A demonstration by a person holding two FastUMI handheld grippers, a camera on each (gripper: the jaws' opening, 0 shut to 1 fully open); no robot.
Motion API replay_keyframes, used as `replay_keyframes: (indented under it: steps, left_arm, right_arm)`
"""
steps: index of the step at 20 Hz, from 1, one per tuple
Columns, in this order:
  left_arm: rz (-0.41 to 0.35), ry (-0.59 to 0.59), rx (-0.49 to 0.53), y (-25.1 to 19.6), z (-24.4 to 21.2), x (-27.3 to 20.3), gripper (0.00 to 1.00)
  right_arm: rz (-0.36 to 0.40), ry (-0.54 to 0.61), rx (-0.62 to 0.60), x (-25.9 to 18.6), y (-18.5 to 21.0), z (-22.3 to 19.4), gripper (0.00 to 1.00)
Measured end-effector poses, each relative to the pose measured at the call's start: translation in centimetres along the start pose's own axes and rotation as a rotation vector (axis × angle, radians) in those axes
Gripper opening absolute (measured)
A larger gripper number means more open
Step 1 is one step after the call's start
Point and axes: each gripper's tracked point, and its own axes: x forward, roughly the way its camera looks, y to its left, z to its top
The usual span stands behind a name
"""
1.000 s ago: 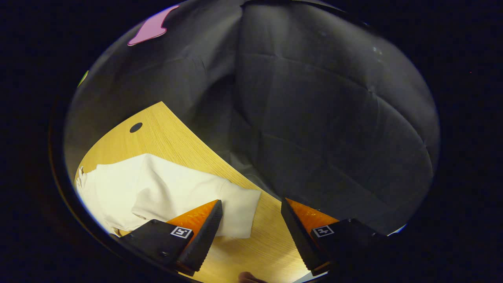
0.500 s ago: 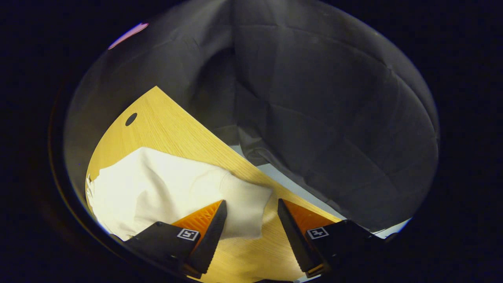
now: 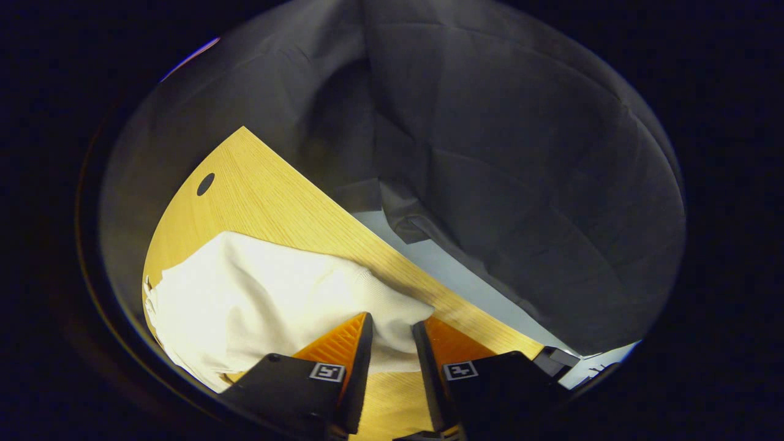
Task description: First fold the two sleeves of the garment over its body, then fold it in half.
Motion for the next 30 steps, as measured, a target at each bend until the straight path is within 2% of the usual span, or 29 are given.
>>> replay_keyframes:
  steps: [2, 5, 6, 10, 17, 20, 25, 30]
  left_arm:
    - [0.007, -0.003, -0.003, 1.3, -0.1, -0.2, 0.98]
    - [0.015, -0.016, -0.002, 3.0, -0.1, -0.2, 0.99]
    - [0.014, -0.017, -0.005, 3.4, -0.2, -0.3, 0.98]
    - [0.0, -0.016, -0.023, 4.5, -0.8, -0.3, 0.99]
    - [-0.049, -0.039, -0.057, 5.7, -1.3, -0.3, 0.99]
    - [-0.059, -0.056, -0.056, 6.3, -1.3, -0.5, 0.98]
    - [-0.09, -0.127, -0.037, 7.1, -0.4, -0.8, 0.98]
    - [-0.08, -0.12, -0.057, 8.9, -1.1, -0.6, 0.98]
  right_arm:
    - [-0.017, 0.003, -0.011, 0.1, 0.2, -0.3, 0.18]
    - [-0.024, -0.011, -0.013, -1.6, 0.5, -0.1, 0.05]
    - [-0.027, -0.021, -0.024, -2.3, 0.5, -0.2, 0.08]
    - [-0.07, -0.056, -0.042, -4.4, 0.6, 0.1, 0.08]
    - [-0.037, -0.097, -0.07, -9.4, 3.4, 0.8, 0.07]
    - [-0.008, -0.132, -0.127, -12.2, 6.1, 1.4, 0.08]
    - [0.073, -0.188, -0.221, -16.7, 13.1, 1.5, 0.07]
    - [0.107, -0.209, -0.308, -19.6, 20.4, 0.1, 0.08]
